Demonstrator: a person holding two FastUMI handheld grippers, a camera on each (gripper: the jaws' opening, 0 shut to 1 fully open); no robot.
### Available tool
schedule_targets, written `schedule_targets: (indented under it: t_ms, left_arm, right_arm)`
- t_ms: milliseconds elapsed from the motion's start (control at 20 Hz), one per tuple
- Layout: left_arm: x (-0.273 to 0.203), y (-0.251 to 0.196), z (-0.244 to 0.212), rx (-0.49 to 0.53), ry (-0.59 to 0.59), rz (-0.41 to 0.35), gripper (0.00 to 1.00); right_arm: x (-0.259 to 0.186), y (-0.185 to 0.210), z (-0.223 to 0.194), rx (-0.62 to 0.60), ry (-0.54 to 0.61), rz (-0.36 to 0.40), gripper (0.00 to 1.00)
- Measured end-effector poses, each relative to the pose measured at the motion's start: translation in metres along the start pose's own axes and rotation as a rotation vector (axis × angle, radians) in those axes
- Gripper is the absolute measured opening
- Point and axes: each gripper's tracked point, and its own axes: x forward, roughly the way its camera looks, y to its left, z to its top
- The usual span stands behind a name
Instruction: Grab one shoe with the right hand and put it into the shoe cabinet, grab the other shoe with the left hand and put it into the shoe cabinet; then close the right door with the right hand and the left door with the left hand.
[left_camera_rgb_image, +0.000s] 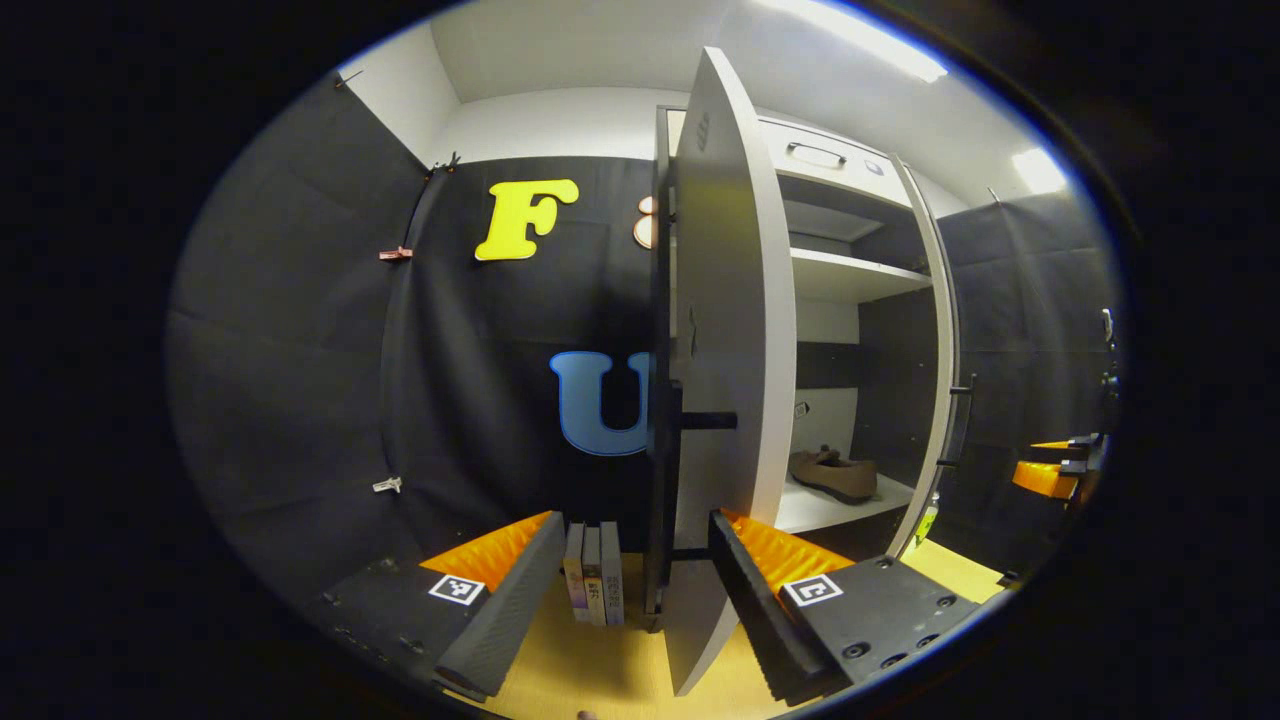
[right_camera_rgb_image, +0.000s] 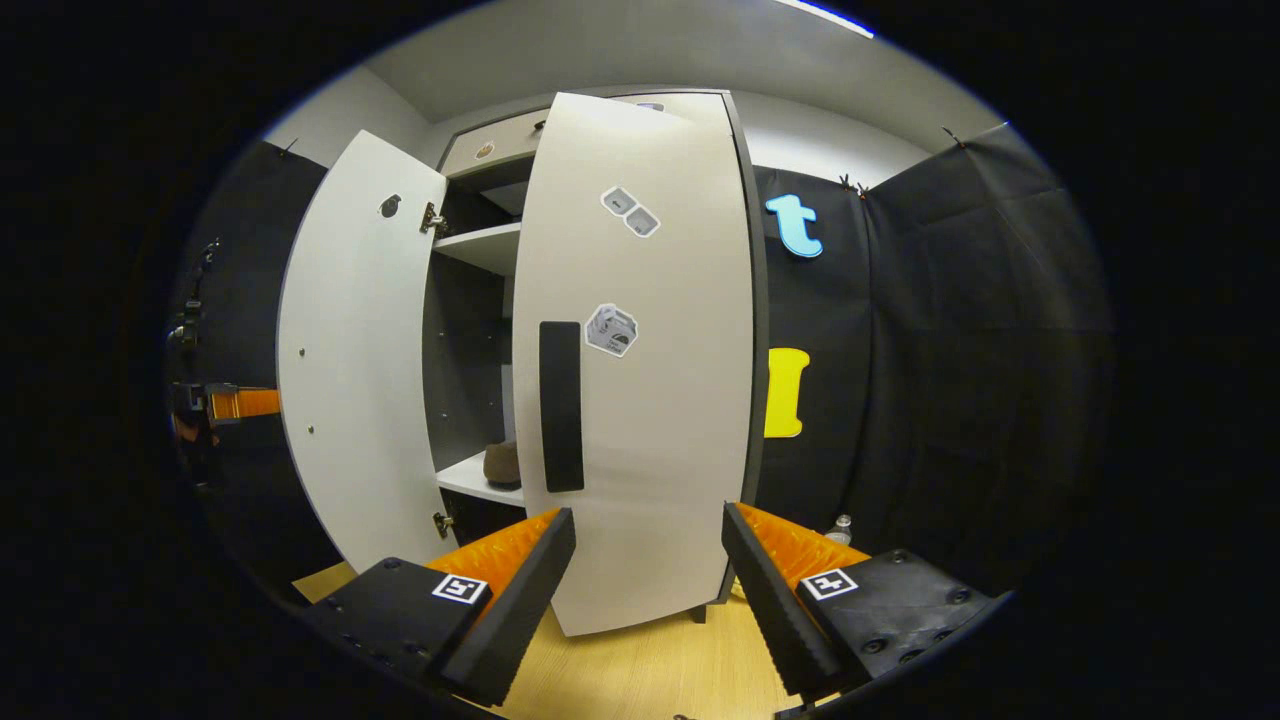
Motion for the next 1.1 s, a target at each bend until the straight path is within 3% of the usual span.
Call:
schedule_targets:
  t_ms: [250, 500, 550, 700, 1000, 1100]
  left_arm:
    - [0.009, -0.04, 0.003, -0.006, -0.003, -0.084, 0.97]
    - [0.027, -0.095, 0.001, -0.019, -0.002, -0.184, 0.89]
    - [0.037, -0.105, 0.0, -0.028, 0.001, -0.203, 0.93]
    - [0.061, -0.141, 0.0, -0.042, 0.01, -0.265, 0.93]
    - [0.073, -0.193, 0.004, 0.076, 0.014, -0.297, 0.92]
    - [0.067, -0.198, -0.001, 0.063, 0.022, -0.308, 0.94]
  right_arm:
    - [0.01, 0.0, 0.004, -0.001, -0.005, 0.025, 0.98]
    - [0.019, 0.003, 0.001, -0.002, 0.003, 0.067, 0.98]
    - [0.021, 0.001, 0.0, -0.007, 0.007, 0.076, 0.98]
    - [0.023, 0.002, -0.003, 0.003, 0.014, 0.102, 0.98]
    - [0.016, 0.001, -0.002, 0.014, 0.013, 0.14, 0.98]
    - [0.017, 0.001, 0.0, 0.027, 0.009, 0.147, 0.98]
